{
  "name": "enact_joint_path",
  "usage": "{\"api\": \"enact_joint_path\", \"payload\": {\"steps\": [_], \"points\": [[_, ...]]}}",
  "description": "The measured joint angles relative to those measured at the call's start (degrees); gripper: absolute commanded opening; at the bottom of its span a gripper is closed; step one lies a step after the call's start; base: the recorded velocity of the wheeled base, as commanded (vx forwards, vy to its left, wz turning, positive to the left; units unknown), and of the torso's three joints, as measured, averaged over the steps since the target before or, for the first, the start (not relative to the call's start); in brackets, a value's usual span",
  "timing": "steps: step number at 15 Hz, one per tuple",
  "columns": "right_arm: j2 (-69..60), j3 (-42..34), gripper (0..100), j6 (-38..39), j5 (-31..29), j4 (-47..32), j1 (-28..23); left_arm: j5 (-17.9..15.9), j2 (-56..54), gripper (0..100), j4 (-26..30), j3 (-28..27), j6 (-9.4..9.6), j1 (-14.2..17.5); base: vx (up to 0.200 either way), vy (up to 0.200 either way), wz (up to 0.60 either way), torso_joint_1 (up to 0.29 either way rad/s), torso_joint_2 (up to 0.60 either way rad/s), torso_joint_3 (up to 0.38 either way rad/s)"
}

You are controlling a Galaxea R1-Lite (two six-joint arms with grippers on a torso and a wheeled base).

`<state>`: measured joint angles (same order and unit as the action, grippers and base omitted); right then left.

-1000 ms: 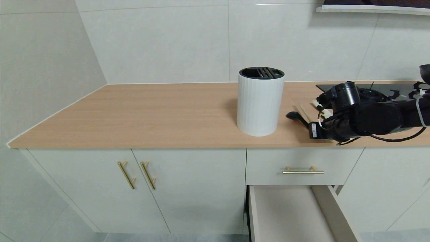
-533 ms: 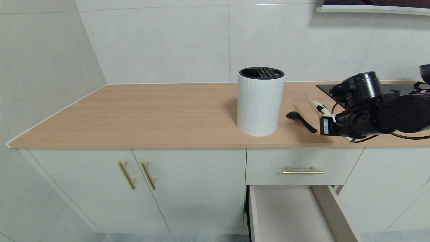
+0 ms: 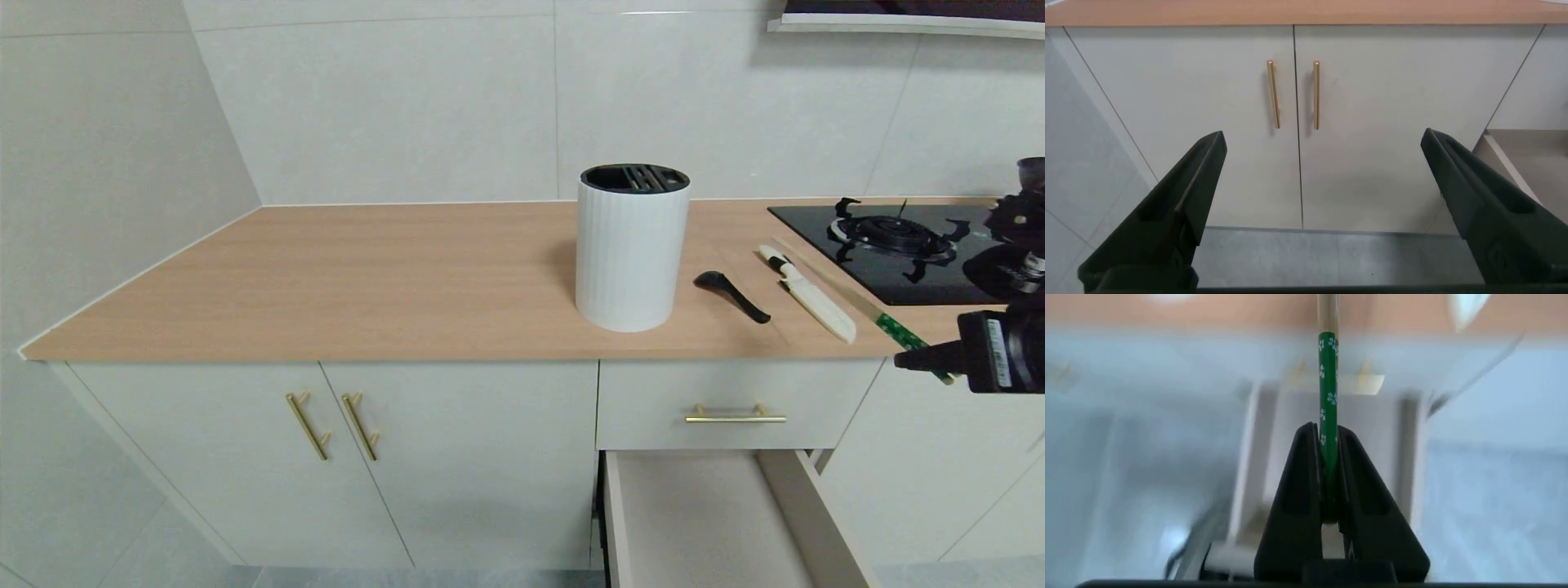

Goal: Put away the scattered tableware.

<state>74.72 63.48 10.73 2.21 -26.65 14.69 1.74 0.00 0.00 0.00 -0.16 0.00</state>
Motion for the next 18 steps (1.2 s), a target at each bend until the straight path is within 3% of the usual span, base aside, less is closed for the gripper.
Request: {"api": "enact_joint_path", "payload": {"steps": [5,11,18], "points": [[-5.27,-2.32,0,-0.41,7.67,-5.02,5.07,0.0,0.0,100,0.0,0.0,0.0,0.0,0.0,0.0,0.0,0.0,0.0,0.0],[-4.21,-6.62,0,-0.91,7.36,-4.83,12.04,0.0,0.0,100,0.0,0.0,0.0,0.0,0.0,0.0,0.0,0.0,0.0,0.0],[-1.89,-8.37,0,-2.02,7.42,-4.66,13.28,0.0,0.0,100,0.0,0.0,0.0,0.0,0.0,0.0,0.0,-0.019,0.04,0.026]]}}
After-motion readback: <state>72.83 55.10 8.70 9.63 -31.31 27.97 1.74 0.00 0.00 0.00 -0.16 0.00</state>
